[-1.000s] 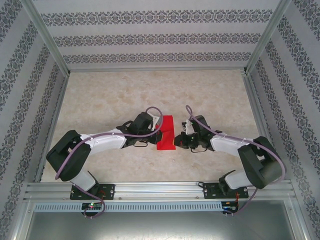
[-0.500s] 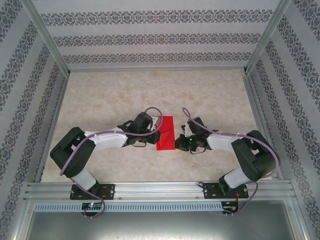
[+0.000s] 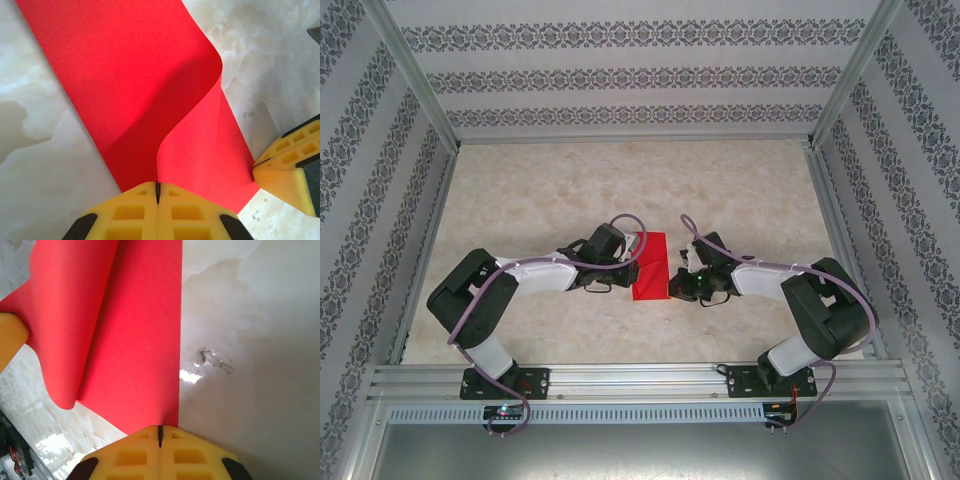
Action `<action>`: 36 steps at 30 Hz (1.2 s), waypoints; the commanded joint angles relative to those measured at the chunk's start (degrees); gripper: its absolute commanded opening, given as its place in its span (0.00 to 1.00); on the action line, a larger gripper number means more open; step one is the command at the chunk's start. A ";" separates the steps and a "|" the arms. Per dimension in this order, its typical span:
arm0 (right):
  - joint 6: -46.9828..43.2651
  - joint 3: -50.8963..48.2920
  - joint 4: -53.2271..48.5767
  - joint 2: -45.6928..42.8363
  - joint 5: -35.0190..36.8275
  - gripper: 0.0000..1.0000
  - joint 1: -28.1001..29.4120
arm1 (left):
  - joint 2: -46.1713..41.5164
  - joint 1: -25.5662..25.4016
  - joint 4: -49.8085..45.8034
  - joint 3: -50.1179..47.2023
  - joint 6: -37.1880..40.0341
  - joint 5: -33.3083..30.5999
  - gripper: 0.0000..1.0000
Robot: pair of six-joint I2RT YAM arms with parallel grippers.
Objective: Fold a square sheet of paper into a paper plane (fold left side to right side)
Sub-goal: Fold the triangle a second time at the center of the table.
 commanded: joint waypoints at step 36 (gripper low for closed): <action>-1.88 0.58 -3.96 2.00 2.55 0.00 0.84 | 4.86 1.63 -1.45 4.09 2.21 -1.88 0.00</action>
